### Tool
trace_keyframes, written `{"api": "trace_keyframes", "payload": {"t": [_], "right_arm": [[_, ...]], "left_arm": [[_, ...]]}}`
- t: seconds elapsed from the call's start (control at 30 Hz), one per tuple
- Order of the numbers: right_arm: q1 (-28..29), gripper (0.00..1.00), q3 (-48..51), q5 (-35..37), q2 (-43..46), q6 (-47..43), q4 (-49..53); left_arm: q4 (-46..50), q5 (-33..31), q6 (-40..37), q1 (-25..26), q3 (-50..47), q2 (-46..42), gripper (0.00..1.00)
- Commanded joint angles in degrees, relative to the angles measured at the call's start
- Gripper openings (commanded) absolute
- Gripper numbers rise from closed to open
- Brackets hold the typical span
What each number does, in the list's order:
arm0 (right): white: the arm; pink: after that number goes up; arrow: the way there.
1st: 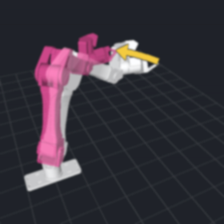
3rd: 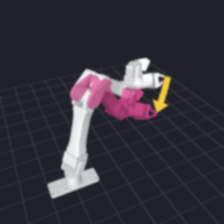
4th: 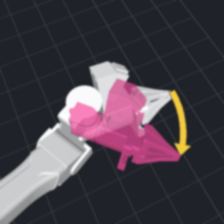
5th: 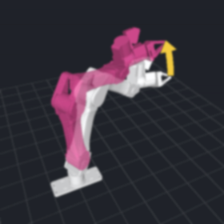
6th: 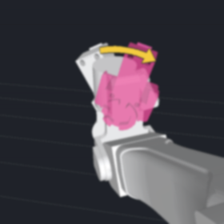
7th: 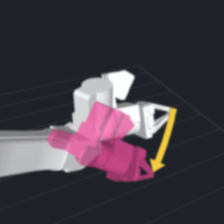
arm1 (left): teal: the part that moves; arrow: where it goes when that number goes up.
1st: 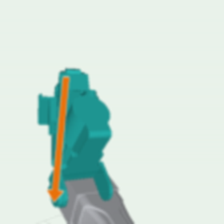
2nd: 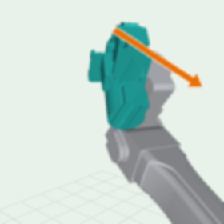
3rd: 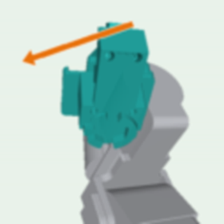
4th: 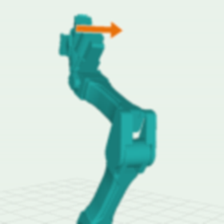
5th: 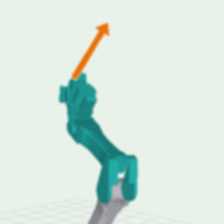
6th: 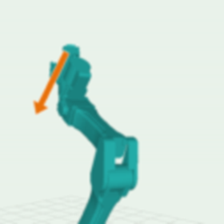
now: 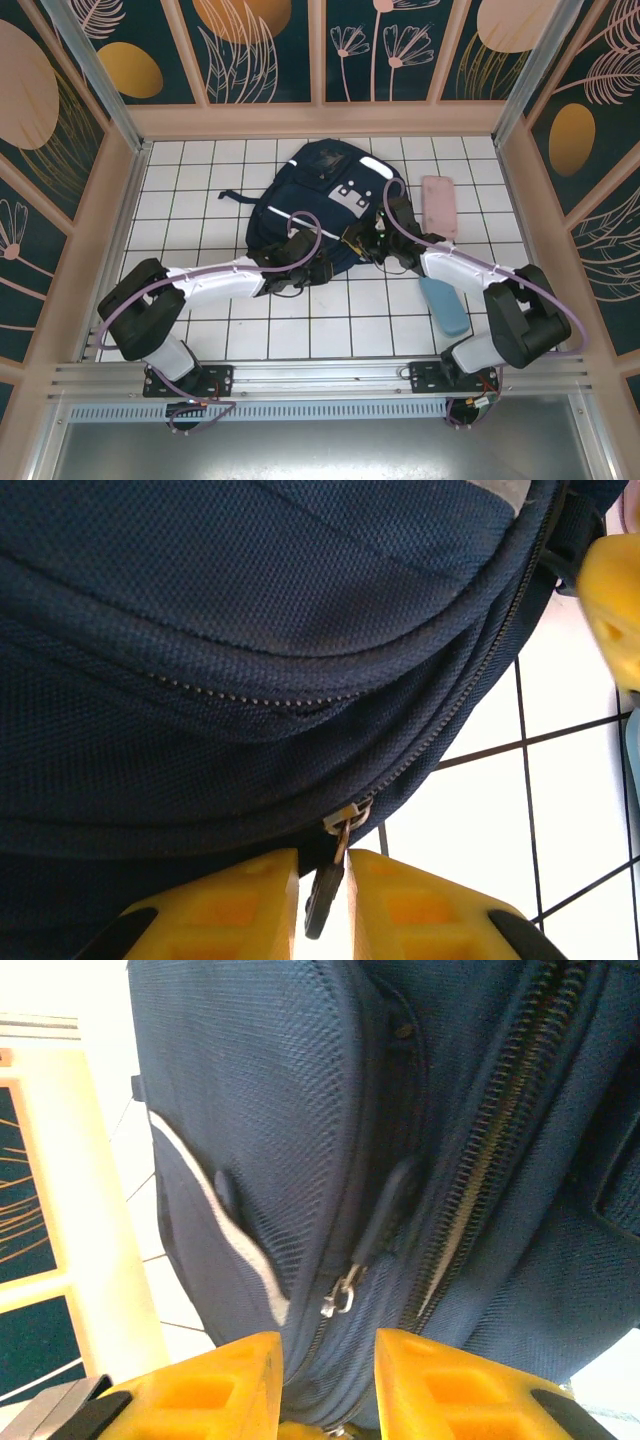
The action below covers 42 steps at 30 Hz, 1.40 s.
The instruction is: Pack the student bag
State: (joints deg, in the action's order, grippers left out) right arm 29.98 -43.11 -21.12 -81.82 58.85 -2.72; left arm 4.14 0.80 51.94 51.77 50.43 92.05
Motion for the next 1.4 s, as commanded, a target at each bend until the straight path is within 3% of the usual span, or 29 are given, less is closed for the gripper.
{"api": "trace_keyframes", "payload": {"t": [0.0,0.33,0.63,0.8,1.13,1.27,1.37], "right_arm": [[0.0,0.31,0.3,-0.4,2.4,-1.2,-0.6],[0.6,0.37,-1.2,-1.4,0.1,-0.4,-0.8],[3.8,0.38,-3.5,-4.2,-5.6,4.3,-4.6],[5.4,0.33,-4.3,-3.6,-6.0,5.0,-6.0],[5.8,0.37,-4.4,-2.3,-9.7,12.3,-5.2],[6.1,0.31,-6.3,-2.2,-11.7,12.8,-4.8],[6.0,0.14,-6.9,0.4,-11.5,11.6,-3.8]], "left_arm": [[-1.6,-1.1,-1.2,0.1,1.9,1.0,0.19],[1.6,-4.0,-3.1,0.1,2.2,0.0,0.00],[1.4,-2.8,-5.9,0.2,1.4,-1.3,0.00],[1.4,-2.7,-6.5,0.1,1.3,-1.3,0.00],[0.6,-2.1,-8.2,0.1,1.0,-1.4,0.00],[1.5,-3.2,-9.2,0.1,0.6,-2.2,0.00],[4.1,-5.9,-9.5,0.1,0.8,-3.2,0.00]]}}
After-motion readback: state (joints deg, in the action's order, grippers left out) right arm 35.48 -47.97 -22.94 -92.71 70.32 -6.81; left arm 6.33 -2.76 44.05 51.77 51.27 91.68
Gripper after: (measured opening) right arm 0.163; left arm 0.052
